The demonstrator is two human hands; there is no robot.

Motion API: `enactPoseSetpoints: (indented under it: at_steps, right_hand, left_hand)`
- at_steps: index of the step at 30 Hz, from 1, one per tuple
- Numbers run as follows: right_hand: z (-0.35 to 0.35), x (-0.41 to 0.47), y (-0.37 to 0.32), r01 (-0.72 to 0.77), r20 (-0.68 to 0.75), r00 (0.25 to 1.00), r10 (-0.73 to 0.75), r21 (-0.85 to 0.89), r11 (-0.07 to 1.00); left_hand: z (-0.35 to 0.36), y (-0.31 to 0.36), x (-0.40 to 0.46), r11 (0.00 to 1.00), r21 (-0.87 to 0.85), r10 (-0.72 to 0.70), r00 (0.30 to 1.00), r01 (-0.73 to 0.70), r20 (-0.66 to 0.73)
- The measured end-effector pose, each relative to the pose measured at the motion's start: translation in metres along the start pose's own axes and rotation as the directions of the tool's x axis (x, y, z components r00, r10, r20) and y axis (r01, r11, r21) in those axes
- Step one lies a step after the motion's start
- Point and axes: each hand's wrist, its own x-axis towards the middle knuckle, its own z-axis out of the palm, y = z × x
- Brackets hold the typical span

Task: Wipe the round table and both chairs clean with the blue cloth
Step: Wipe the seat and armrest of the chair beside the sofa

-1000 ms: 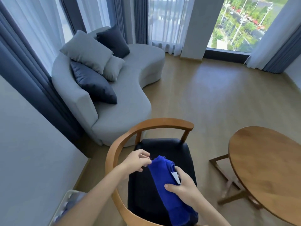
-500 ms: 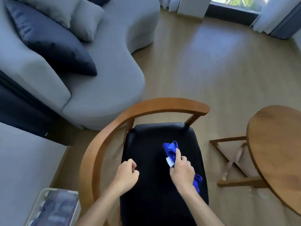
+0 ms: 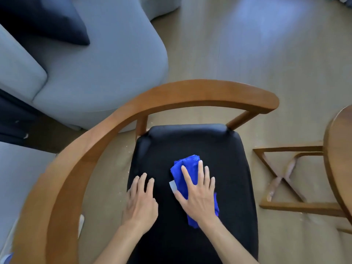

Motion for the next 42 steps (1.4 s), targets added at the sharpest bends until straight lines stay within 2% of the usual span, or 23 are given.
enactPoseSetpoints:
  at_steps: [2, 4, 6, 11, 14, 17, 19, 21, 24, 27, 29, 31, 33, 35, 38, 39, 40, 42]
  right_hand:
    - [0.014, 0.004, -0.005, -0.017, -0.05, 0.999, 0.017, 0.003, 1.0]
    - [0.025, 0.005, -0.005, -0.018, -0.136, 0.99, 0.02, 0.011, 1.0]
    - [0.03, 0.005, -0.003, 0.0, -0.164, 0.986, 0.001, 0.002, 1.0]
    - [0.041, 0.004, 0.005, 0.089, -0.242, 0.965, -0.097, -0.044, 0.995]
    - [0.042, 0.002, 0.023, 0.223, -0.299, 0.925, -0.233, -0.067, 0.973]
    - [0.033, -0.005, 0.075, 0.369, -0.324, 0.863, -0.388, -0.121, 0.921]
    - [0.021, 0.007, 0.115, 0.277, -0.375, 0.875, -0.305, -0.13, 0.952]
    - [0.014, 0.031, 0.138, 0.049, -0.438, 0.895, -0.079, -0.078, 0.996]
    - [0.02, 0.052, 0.124, -0.21, -0.487, 0.854, 0.184, 0.001, 0.978]
    - [0.016, 0.076, 0.09, -0.321, -0.509, 0.788, 0.348, 0.143, 0.936]
    - [0.009, 0.106, 0.045, -0.304, -0.501, 0.774, 0.387, 0.241, 0.922]
    - [0.009, 0.131, -0.018, -0.113, -0.496, 0.843, 0.209, 0.217, 0.97]
    - [0.018, 0.137, -0.071, 0.148, -0.476, 0.876, -0.084, 0.099, 0.984]
    - [0.024, 0.137, -0.085, 0.329, -0.438, 0.857, -0.272, 0.06, 0.942]
    - [0.013, 0.143, -0.039, 0.534, -0.371, 0.781, -0.502, -0.017, 0.845]
    - [0.007, 0.147, -0.012, 0.532, -0.356, 0.782, -0.511, -0.047, 0.846]
    - [0.001, 0.152, 0.02, 0.473, -0.368, 0.809, -0.458, -0.055, 0.879]
    - [-0.011, 0.156, 0.093, 0.253, -0.448, 0.862, -0.236, -0.023, 0.967]
  left_hand:
    - [0.018, -0.005, 0.01, 0.995, 0.023, 0.094, 0.994, -0.093, -0.05]
    - [0.032, -0.004, 0.016, 0.99, 0.047, 0.14, 0.987, -0.136, -0.084]
    - [0.04, 0.001, 0.019, 0.977, 0.101, 0.198, 0.972, -0.185, -0.131]
    - [0.065, 0.003, 0.022, 0.975, 0.167, 0.155, 0.986, -0.143, -0.056]
    - [0.072, 0.003, 0.023, 0.975, 0.175, 0.153, 0.985, -0.138, -0.075]
    - [0.075, 0.003, 0.023, 0.973, 0.183, 0.156, 0.985, -0.141, -0.07]
    - [0.077, 0.002, 0.024, 0.972, 0.185, 0.161, 0.984, -0.143, -0.082]
    - [0.079, 0.002, 0.025, 0.975, 0.174, 0.158, 0.983, -0.14, -0.092]
    - [0.083, 0.001, 0.027, 0.969, 0.188, 0.184, 0.976, -0.16, -0.117]
    - [0.085, -0.001, 0.029, 0.967, 0.191, 0.195, 0.972, -0.168, -0.134]
    - [0.087, -0.001, 0.028, 0.967, 0.19, 0.197, 0.97, -0.168, -0.142]
    - [0.089, 0.0, 0.028, 0.968, 0.192, 0.19, 0.971, -0.161, -0.143]
    - [0.09, 0.0, 0.029, 0.966, 0.212, 0.175, 0.978, -0.148, -0.114]
    - [0.09, -0.002, 0.029, 0.966, 0.22, 0.164, 0.981, -0.138, -0.106]
    - [0.088, -0.003, 0.029, 0.97, 0.201, 0.167, 0.976, -0.137, -0.142]
    - [0.087, -0.003, 0.029, 0.971, 0.192, 0.172, 0.974, -0.142, -0.15]
    - [0.087, -0.002, 0.029, 0.972, 0.185, 0.177, 0.971, -0.147, -0.158]
    - [0.087, -0.001, 0.029, 0.97, 0.189, 0.182, 0.969, -0.15, -0.166]
